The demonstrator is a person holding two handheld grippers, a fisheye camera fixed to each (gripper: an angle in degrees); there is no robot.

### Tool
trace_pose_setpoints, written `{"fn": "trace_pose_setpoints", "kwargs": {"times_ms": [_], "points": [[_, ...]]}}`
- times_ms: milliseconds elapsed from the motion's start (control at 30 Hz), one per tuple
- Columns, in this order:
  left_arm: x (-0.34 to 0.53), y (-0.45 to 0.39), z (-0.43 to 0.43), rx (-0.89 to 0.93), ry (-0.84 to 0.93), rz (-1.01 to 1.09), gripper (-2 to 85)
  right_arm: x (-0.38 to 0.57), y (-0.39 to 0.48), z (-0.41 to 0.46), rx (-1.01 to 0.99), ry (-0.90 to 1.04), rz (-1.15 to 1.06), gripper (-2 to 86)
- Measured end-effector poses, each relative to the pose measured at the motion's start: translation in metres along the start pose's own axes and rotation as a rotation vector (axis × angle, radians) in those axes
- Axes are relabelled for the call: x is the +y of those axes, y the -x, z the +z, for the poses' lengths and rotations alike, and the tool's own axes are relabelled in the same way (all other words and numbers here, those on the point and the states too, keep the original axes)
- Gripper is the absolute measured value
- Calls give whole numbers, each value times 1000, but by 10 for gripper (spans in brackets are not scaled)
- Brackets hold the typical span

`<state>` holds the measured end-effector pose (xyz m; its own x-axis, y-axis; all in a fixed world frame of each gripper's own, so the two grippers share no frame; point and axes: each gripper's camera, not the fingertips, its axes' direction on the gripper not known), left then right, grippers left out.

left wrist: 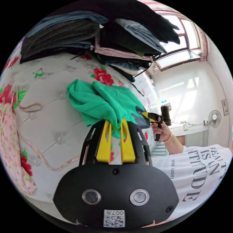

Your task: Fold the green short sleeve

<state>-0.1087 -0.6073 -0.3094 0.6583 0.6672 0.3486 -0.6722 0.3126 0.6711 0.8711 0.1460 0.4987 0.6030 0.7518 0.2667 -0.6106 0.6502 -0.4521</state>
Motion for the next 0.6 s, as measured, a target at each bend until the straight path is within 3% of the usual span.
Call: {"fn": "trace_pose_setpoints", "kwargs": {"times_ms": [200,400,467,600], "points": [[-65,-152,76,251,66,282,59,85,32,-152,104,-356,-123,25],[-92,-375,187,459,215,679,56,233,71,-310,346,-785,-141,31],[-72,-440,238,463,358,776,48,278,70,-340,451,-869,-84,37],[-19,-454,274,405,453,837,40,358,3,-365,637,-985,368,51]]}}
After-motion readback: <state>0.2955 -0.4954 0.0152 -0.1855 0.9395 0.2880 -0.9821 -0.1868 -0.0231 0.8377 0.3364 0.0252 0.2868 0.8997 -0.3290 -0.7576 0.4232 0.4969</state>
